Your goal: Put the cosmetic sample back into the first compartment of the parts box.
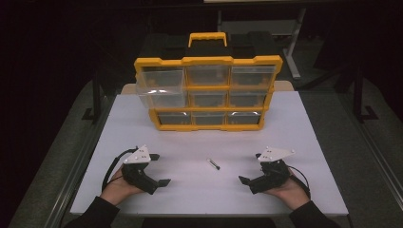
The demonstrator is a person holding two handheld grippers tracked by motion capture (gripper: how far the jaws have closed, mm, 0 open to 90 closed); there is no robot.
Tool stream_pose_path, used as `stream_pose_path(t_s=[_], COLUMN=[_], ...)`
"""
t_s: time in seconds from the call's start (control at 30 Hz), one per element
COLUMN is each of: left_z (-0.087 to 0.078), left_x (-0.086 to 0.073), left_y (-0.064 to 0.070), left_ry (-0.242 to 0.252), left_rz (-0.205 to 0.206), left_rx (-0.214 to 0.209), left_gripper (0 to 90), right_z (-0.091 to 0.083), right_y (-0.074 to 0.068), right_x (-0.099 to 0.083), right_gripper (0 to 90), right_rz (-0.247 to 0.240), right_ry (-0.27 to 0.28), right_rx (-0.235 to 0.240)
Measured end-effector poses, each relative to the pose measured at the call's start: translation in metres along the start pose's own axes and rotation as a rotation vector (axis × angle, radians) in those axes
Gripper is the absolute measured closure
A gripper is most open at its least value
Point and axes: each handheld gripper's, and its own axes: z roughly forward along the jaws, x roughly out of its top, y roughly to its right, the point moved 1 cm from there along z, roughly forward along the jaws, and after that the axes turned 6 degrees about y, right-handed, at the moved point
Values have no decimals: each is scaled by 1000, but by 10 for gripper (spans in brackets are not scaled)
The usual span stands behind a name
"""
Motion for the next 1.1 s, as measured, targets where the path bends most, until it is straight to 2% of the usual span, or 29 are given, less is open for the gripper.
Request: stream_pose_path(t_s=[0.17,0.27,0.73,1.1], left_z=[0,0,0,0], left_x=[0,0,-1,0], left_y=[0,-2,-1,2], left_ry=[-7,-4,-15,-12], left_rz=[-2,-19,-25,-7], left_rx=[-1,-6,-24,-25], left_gripper=[0,0,0,0], right_z=[1,1,6,13], right_y=[-1,-1,1,-1], right_x=[1,4,16,24], right_gripper=[0,0,0,0], right_rz=[-1,0,-1,-11], right_ry=[5,10,33,36], right_rx=[5,9,20,34])
